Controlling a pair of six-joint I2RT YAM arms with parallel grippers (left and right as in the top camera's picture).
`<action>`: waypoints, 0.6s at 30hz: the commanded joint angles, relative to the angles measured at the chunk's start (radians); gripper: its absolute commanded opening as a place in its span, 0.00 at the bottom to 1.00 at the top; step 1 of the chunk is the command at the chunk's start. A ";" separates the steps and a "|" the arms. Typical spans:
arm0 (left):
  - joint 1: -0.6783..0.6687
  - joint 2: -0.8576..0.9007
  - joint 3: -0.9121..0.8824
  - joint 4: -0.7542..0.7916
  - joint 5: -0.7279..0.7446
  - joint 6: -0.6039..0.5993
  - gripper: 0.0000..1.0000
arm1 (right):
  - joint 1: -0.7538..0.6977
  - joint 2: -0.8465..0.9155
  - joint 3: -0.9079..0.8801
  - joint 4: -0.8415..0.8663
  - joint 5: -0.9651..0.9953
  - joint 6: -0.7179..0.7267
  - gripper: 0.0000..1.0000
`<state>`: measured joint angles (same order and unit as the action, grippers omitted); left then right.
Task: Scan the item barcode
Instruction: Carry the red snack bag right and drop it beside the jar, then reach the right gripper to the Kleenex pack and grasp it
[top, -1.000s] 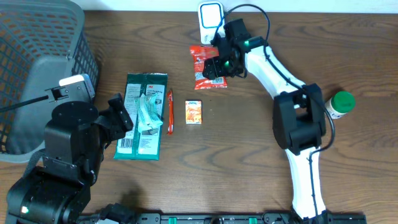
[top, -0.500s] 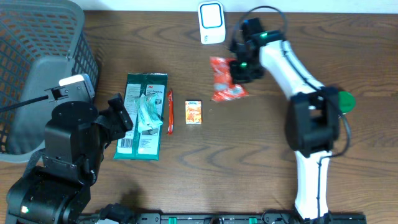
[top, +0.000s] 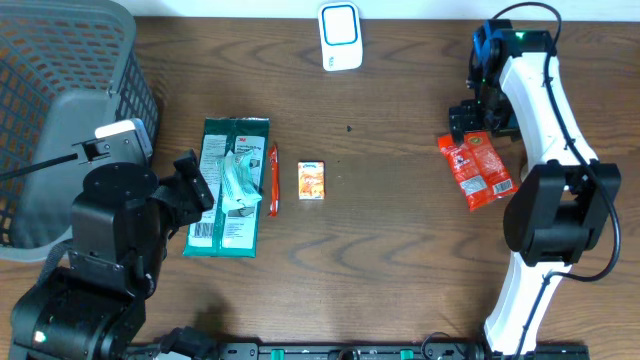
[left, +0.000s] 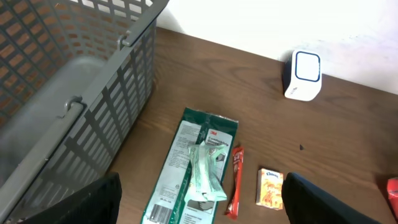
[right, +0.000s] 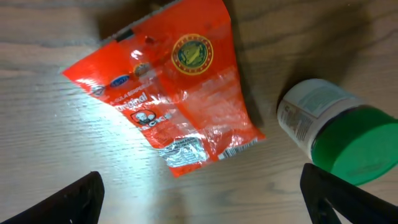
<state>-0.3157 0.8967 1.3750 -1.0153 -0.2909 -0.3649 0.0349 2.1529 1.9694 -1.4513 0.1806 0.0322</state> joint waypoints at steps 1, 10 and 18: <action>0.003 -0.002 0.003 -0.002 -0.010 0.009 0.82 | 0.037 -0.046 0.039 0.001 -0.163 -0.092 0.89; 0.003 -0.002 0.003 -0.002 -0.010 0.009 0.82 | 0.102 -0.056 -0.049 0.093 -0.302 -0.097 0.01; 0.003 -0.002 0.003 -0.002 -0.010 0.009 0.82 | 0.087 -0.056 -0.401 0.437 -0.237 -0.092 0.01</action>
<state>-0.3161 0.8967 1.3750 -1.0149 -0.2913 -0.3653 0.1310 2.1082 1.6531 -1.0512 -0.1066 -0.0566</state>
